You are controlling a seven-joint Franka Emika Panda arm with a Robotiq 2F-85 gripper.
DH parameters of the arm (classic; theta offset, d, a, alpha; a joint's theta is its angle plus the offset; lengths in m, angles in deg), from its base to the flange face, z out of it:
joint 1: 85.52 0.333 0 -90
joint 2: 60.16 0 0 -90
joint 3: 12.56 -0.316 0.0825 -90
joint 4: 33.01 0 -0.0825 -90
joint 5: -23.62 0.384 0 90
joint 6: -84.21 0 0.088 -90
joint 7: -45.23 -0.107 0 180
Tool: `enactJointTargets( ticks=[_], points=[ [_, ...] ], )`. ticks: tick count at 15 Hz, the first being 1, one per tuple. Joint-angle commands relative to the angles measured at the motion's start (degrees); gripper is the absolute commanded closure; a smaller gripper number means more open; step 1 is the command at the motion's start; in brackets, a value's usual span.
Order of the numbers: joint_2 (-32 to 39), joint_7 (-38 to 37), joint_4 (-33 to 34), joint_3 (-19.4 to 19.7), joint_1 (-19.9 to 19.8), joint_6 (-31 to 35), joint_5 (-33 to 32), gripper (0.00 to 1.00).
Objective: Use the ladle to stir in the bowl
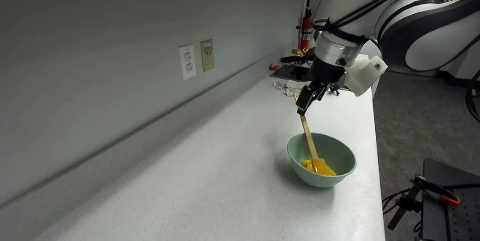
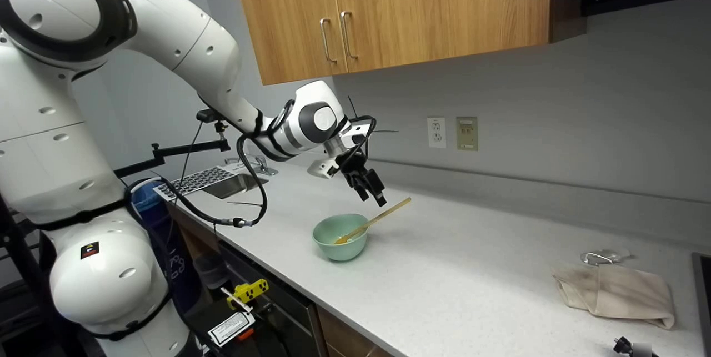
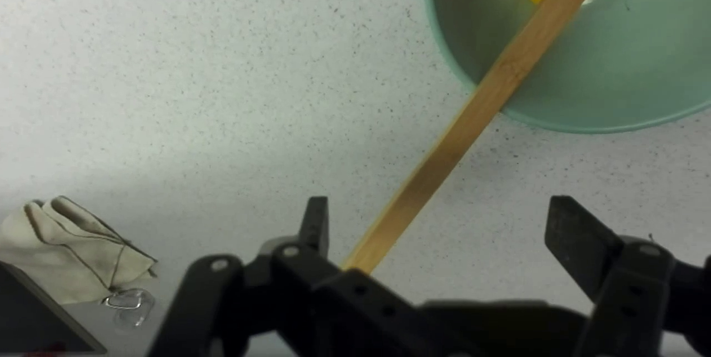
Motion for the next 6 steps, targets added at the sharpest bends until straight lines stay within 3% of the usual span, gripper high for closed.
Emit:
enactJointTargets(
  ticks=[1,6],
  points=[
    [-0.05,0.98,0.03,-0.87,-0.88,0.07,0.63,0.00],
    [-0.05,1.29,0.03,-0.91,-0.87,0.15,0.68,0.00]
  ],
)
